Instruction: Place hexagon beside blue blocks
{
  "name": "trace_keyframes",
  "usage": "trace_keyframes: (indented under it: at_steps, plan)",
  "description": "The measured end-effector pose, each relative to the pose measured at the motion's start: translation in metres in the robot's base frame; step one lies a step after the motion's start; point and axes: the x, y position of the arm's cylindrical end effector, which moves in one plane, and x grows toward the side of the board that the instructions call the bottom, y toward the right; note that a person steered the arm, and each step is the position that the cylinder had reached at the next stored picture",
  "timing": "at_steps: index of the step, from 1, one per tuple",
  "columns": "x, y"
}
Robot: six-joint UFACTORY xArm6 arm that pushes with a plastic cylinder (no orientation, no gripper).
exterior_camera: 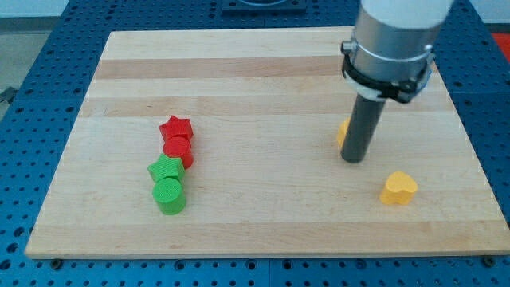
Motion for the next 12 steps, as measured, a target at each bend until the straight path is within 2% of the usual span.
trace_keyframes:
  at_steps: [1, 2, 4, 6, 7, 8, 9, 10, 12]
  plan:
    - [-0.043, -0.002]
    - [-0.065, -0.001]
    - [-0.054, -0.001]
    - [-0.109, 0.026]
    - [-0.091, 0.028]
    - [-0.074, -0.012]
    - [-0.096, -0.027]
    - [-0.119, -0.023]
    - [-0.127, 0.035]
